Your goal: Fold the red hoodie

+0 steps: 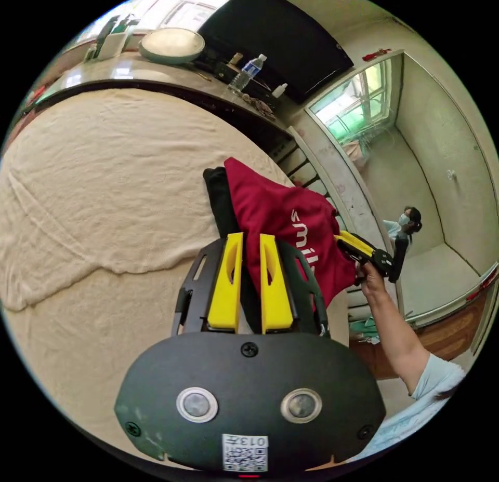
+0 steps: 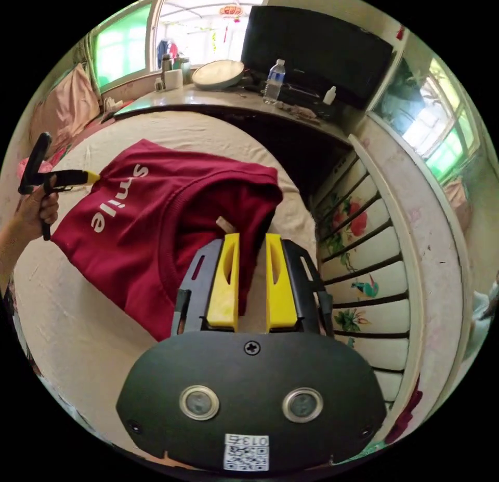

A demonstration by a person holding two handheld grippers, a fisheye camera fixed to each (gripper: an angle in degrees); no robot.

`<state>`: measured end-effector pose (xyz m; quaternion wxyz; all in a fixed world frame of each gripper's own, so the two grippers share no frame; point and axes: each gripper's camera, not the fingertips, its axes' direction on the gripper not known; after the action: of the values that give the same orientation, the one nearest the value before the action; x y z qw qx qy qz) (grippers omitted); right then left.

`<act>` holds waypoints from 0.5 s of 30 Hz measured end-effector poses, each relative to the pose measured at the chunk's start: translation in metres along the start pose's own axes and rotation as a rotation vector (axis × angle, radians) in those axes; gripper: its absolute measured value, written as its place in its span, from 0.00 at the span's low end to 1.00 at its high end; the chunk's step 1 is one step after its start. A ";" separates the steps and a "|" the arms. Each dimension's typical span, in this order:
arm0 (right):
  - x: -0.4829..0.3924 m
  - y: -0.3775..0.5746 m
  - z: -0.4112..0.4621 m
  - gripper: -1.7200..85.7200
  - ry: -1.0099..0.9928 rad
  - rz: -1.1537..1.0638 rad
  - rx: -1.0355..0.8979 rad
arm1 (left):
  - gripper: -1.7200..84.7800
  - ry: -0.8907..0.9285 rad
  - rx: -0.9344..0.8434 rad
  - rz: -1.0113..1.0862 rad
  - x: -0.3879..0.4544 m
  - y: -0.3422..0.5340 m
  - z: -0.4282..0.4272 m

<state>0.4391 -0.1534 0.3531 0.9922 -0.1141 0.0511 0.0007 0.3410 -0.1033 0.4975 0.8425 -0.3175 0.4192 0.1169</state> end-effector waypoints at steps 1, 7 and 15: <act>0.000 0.005 -0.011 0.12 0.040 0.021 0.040 | 0.08 -0.089 0.096 0.040 0.014 0.014 -0.018; -0.096 0.051 -0.056 0.12 0.164 -0.167 0.303 | 0.03 -0.411 0.131 0.537 0.136 0.076 0.027; -0.165 0.074 0.043 0.06 0.104 -0.285 0.093 | 0.02 -0.627 -0.104 0.639 0.152 0.112 0.167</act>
<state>0.2786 -0.0703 0.3948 0.9824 -0.0741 0.0856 -0.1482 0.4889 0.0785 0.4047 0.8333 -0.1634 0.2141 0.4828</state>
